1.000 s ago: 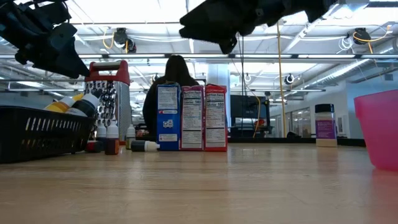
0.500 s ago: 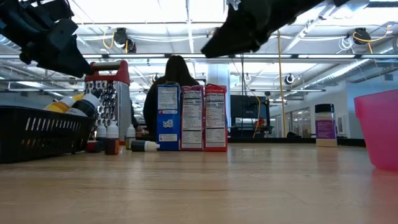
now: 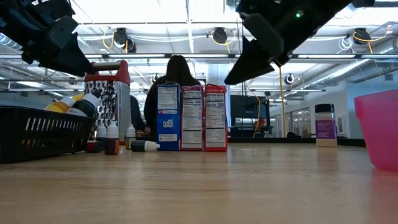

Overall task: Pick & Place Kitchen Items
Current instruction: Put the red cereal box into the red bin

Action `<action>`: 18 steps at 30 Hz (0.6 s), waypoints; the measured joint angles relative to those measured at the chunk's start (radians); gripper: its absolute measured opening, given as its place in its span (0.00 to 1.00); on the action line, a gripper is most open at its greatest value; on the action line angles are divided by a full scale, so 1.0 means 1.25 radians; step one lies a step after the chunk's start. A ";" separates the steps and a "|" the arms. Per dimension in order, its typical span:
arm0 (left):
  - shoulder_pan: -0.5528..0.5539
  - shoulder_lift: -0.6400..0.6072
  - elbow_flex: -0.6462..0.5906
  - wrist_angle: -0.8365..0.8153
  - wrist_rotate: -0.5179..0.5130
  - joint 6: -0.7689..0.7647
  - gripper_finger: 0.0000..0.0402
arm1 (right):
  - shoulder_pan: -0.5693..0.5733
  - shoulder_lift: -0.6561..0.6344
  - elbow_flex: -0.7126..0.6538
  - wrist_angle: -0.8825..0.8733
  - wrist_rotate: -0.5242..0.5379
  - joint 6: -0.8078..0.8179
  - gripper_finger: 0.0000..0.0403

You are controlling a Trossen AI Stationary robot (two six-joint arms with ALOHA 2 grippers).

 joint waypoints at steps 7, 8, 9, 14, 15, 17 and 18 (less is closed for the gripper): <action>0.000 0.000 0.000 0.009 0.001 0.011 0.63 | -0.015 0.035 0.001 -0.002 0.041 0.042 0.29; 0.000 0.000 0.000 0.009 0.001 0.011 0.63 | -0.019 0.039 0.001 -0.006 0.043 0.049 0.29; 0.000 0.000 0.000 0.010 0.001 0.011 0.63 | -0.024 0.045 0.001 -0.009 0.043 0.057 0.29; 0.000 0.000 0.000 0.009 0.001 0.011 0.63 | -0.037 0.056 0.001 -0.007 0.042 0.070 0.29; 0.000 0.000 0.000 0.009 0.001 0.011 0.63 | -0.039 0.058 0.001 -0.009 0.042 0.070 0.29; 0.000 0.000 0.000 0.009 0.001 0.012 0.63 | -0.045 0.060 0.000 -0.009 0.041 0.071 0.29; 0.000 0.000 0.000 0.009 0.001 0.012 0.63 | -0.048 0.059 0.001 -0.004 0.042 0.074 0.29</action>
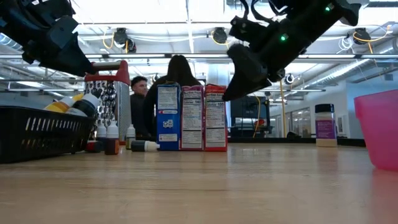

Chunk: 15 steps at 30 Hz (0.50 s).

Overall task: Pick & Place Kitchen Items
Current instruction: Put the red cereal box into the red bin

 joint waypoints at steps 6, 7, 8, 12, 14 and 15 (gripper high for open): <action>0.000 0.000 0.000 0.000 0.000 0.000 0.63 | -0.014 0.000 -0.037 0.075 0.000 -0.003 0.29; 0.000 0.000 0.000 0.000 0.000 0.000 0.63 | -0.016 0.000 -0.049 0.097 -0.001 -0.008 0.29; 0.000 0.000 0.000 0.000 0.000 0.000 0.63 | -0.018 0.000 -0.061 0.118 -0.002 -0.011 0.29; 0.000 0.000 0.000 0.000 0.000 0.000 0.63 | -0.028 0.000 -0.100 0.205 -0.023 -0.028 0.29; 0.000 0.000 0.000 0.000 0.000 0.000 0.63 | -0.029 0.000 -0.112 0.240 -0.024 -0.047 0.29; 0.000 0.000 0.000 0.000 0.000 0.000 0.63 | -0.029 0.000 -0.116 0.254 -0.023 -0.060 0.29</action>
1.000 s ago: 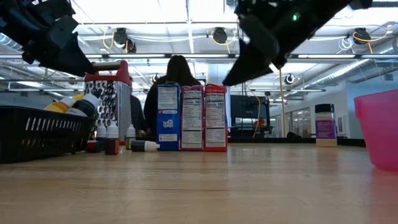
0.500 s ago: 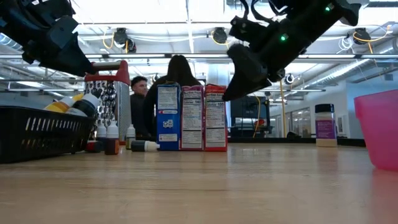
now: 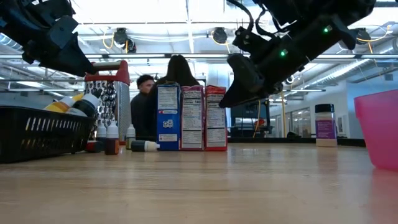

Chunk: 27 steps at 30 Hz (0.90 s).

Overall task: Pick & Place Kitchen Items
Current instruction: Put the red cereal box into the red bin

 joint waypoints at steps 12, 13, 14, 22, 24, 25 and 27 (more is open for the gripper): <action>0.000 0.000 0.000 0.000 0.000 0.000 0.63 | -0.028 0.000 0.000 0.051 -0.040 -0.042 0.07; 0.000 0.000 0.000 0.000 0.000 0.000 0.63 | -0.030 0.000 0.000 0.051 -0.044 -0.043 0.04; 0.000 0.000 0.000 0.000 0.000 0.000 0.63 | -0.030 0.000 0.000 0.051 -0.044 -0.046 0.02; 0.000 0.000 0.000 0.000 0.000 0.000 0.63 | -0.032 0.000 0.000 0.049 -0.043 -0.046 0.00; 0.000 0.000 0.000 0.000 0.001 0.000 0.63 | -0.032 -0.001 0.000 0.042 -0.048 -0.044 0.00; 0.000 0.000 0.000 0.000 0.001 0.000 0.63 | -0.032 -0.001 0.000 0.037 -0.060 -0.039 0.00; 0.000 0.000 0.000 0.000 0.001 0.000 0.63 | -0.028 -0.007 0.000 0.018 -0.073 -0.038 0.00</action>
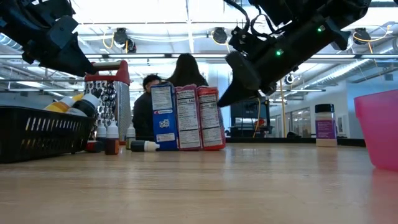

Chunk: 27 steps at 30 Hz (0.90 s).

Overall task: Pick & Place Kitchen Items
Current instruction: Put the red cereal box into the red bin

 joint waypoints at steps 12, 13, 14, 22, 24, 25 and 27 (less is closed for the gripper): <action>0.000 0.000 0.000 0.000 0.005 0.000 0.63 | 0.007 -0.199 0.000 -0.183 -0.015 -0.016 0.09; 0.000 0.000 0.000 0.000 0.005 0.000 0.63 | 0.003 -0.213 0.000 -0.195 -0.025 -0.031 0.12; 0.000 0.000 0.000 0.000 0.005 0.000 0.63 | -0.002 -0.224 0.000 -0.201 -0.038 -0.041 0.16; 0.000 0.000 0.000 0.000 0.005 0.000 0.63 | -0.087 -0.224 0.000 -0.194 -0.177 0.063 0.43; 0.000 0.000 0.000 0.001 0.005 0.000 0.63 | -0.103 -0.219 0.000 -0.208 -0.182 0.104 0.47; 0.000 0.000 0.000 0.002 0.005 -0.001 0.63 | -0.109 -0.219 -0.001 -0.210 -0.182 0.119 0.48; 0.000 0.000 0.000 0.003 0.005 -0.001 0.63 | -0.121 -0.220 0.000 -0.197 -0.183 0.164 0.50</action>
